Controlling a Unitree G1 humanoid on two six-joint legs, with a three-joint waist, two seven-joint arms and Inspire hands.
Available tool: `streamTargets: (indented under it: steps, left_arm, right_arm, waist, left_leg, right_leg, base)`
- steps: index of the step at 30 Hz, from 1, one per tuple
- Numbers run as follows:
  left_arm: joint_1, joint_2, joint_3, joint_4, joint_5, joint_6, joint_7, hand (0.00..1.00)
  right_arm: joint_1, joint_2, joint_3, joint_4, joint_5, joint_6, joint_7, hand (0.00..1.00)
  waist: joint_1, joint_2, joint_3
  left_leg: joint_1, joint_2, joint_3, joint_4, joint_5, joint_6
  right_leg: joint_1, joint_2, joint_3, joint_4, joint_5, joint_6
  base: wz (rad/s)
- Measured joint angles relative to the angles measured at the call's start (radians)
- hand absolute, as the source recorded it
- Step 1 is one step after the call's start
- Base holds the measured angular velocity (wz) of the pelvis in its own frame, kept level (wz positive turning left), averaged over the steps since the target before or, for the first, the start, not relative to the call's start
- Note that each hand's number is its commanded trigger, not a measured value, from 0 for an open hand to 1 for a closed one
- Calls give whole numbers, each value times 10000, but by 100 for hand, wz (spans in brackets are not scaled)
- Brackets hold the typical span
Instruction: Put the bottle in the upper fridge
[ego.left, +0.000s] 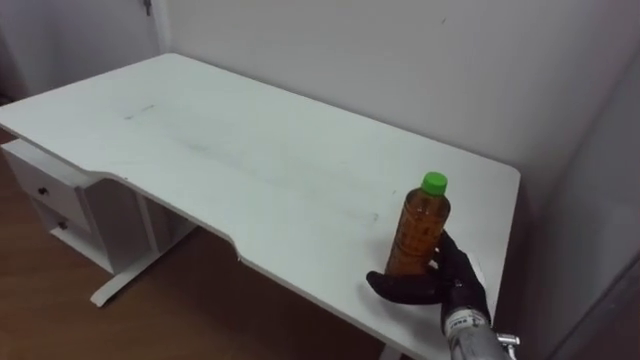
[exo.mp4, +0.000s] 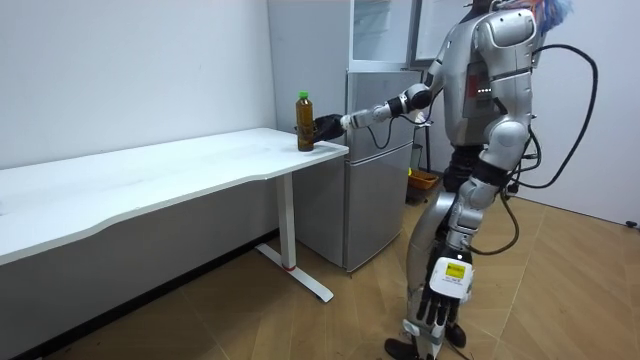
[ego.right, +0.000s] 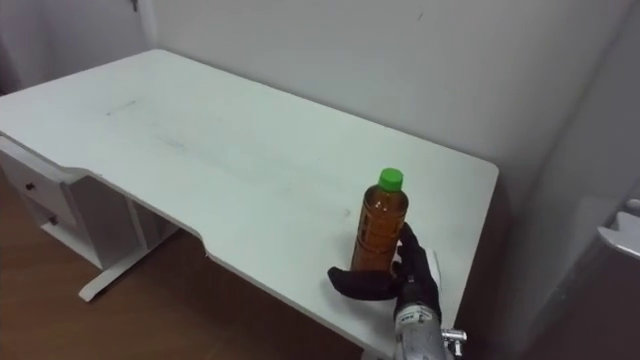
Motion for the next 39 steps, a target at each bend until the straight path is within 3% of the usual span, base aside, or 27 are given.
streamTargets:
  steps: [4,13,32,39]
  left_arm:
    - [-66,-28,-157,-8,-228,-55,80,0]
    - [-93,-7,-505,-8,-1166,-135,175,0]
    - [-127,40,-645,-92,-1158,-134,148,0]
    - [-120,138,-631,-90,-1156,-140,158,0]
  right_arm:
    - [-10,-9,-10,3,-176,-77,-737,0]
    - [-18,-9,-8,20,-194,-75,-1845,0]
    - [-18,-8,17,34,111,-55,-2563,0]
    - [-18,-11,-1,30,268,-52,-2780,0]
  waist:
    - [219,98,-11]
    - [264,106,-4]
    - [504,10,-30]
    - [478,-149,-47]
  left_leg:
    - [-142,-34,28,1,95,53]
    - [-316,-255,-213,1,245,176]
    - [-387,-330,-335,-16,331,200]
    - [-481,-353,-464,-15,376,184]
  right_leg:
    - [-191,-90,-45,154,-7,-13]
    - [-383,-338,-318,404,-48,12]
    - [-431,-389,-296,493,-61,36]
    - [-466,-360,-292,462,-61,36]
  base:
    - [2]
    - [8]
    - [1]
    - [5]
